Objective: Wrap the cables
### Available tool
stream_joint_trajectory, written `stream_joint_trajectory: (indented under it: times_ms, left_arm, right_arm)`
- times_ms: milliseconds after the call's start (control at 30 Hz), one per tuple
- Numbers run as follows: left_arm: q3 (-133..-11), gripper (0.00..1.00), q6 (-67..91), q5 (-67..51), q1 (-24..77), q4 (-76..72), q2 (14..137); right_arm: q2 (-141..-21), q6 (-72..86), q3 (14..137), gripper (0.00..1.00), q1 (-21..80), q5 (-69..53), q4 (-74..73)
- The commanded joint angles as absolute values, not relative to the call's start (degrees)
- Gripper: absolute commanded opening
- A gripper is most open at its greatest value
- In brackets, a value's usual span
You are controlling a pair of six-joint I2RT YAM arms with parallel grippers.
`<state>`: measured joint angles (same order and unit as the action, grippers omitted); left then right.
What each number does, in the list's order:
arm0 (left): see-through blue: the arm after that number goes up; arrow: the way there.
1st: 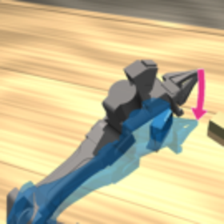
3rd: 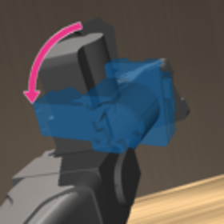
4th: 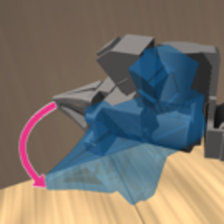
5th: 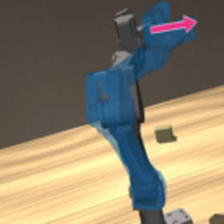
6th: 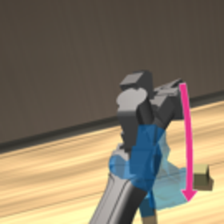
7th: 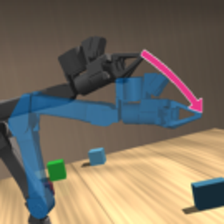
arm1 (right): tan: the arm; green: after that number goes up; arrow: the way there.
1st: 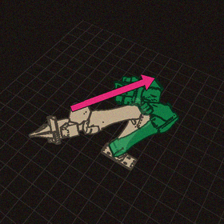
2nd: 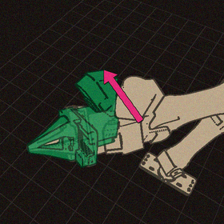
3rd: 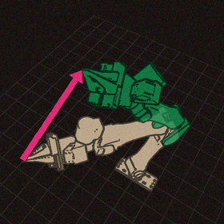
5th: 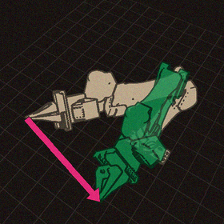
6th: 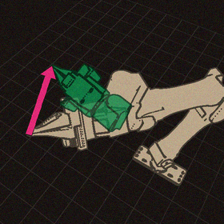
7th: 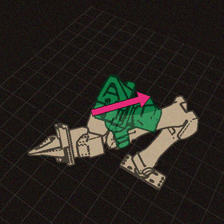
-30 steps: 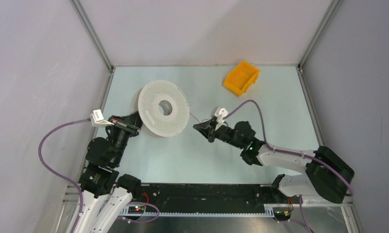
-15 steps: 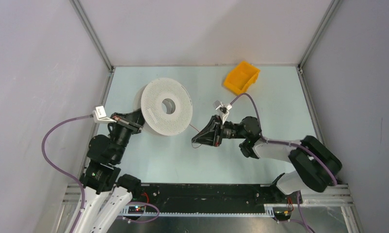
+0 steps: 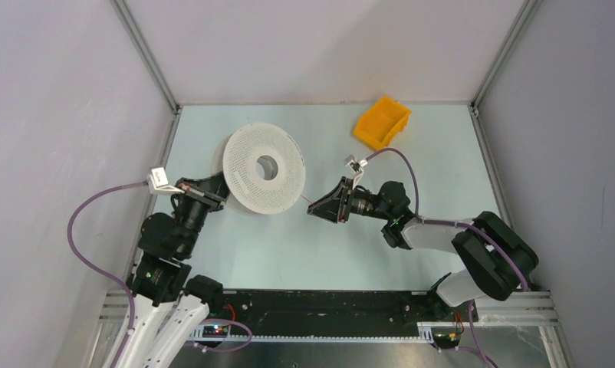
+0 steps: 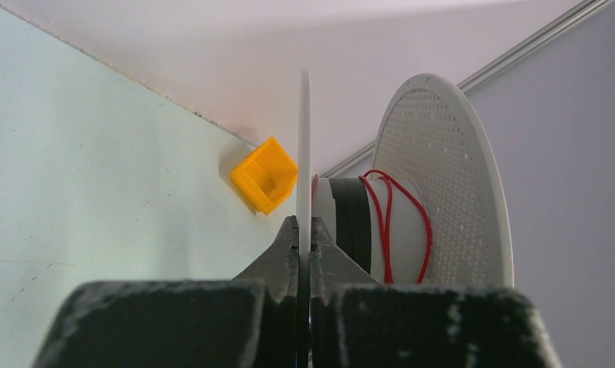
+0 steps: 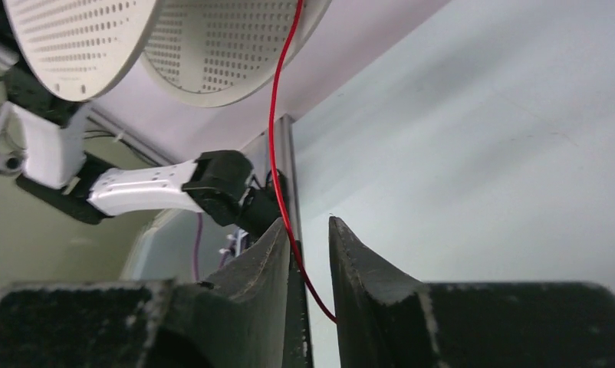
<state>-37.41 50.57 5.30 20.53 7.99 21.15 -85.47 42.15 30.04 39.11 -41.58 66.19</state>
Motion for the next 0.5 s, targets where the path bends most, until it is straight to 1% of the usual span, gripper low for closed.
stream_joint_trajectory:
  times_ms: [0,200,267,367,467]
  left_arm:
    - [-38.41,0.0,52.6,5.06,20.04,1.52,20.64]
    - [-38.0,0.0,53.6,5.91,20.01,1.58,20.46]
    - [-37.91,0.0,54.05,6.12,20.03,1.58,20.48]
    - [-37.81,0.0,54.72,6.45,20.04,1.58,20.32]
    - [-37.75,0.0,55.24,6.73,20.08,1.58,20.16]
  right_arm:
    - [-79.12,28.49,30.06,0.31,41.82,-30.62,52.14]
    - [-74.08,14.99,31.38,0.34,48.22,-16.76,40.95]
    - [-73.56,11.51,31.79,0.35,50.43,-11.65,38.97]
    - [-73.6,6.94,32.17,0.41,53.51,-4.89,37.46]
    - [-73.91,3.34,32.57,0.43,55.52,-0.95,37.01]
